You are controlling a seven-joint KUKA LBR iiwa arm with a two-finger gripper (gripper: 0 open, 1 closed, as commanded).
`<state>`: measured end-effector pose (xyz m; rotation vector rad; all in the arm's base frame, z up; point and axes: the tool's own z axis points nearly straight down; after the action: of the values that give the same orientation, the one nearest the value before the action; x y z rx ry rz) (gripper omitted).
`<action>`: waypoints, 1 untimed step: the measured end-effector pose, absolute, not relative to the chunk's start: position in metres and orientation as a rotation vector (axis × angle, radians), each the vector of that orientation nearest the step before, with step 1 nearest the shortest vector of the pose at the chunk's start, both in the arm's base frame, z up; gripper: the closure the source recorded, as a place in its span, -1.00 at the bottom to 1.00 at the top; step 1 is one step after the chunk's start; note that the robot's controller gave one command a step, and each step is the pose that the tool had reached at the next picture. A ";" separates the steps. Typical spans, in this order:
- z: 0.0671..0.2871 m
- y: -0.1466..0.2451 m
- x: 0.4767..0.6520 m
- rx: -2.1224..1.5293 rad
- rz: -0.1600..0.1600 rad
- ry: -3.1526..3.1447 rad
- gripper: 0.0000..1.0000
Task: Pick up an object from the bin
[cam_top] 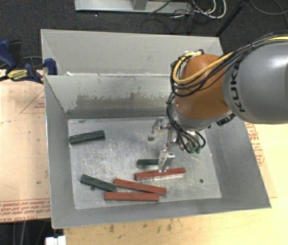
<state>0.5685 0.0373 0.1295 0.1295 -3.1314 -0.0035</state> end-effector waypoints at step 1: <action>0.080 0.052 0.571 0.146 -0.003 -3.163 1.00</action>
Offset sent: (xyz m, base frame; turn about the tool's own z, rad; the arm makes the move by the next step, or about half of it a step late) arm 0.0000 0.0000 0.0000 0.0000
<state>0.5710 0.0523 0.0800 0.1463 -3.1625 -0.0032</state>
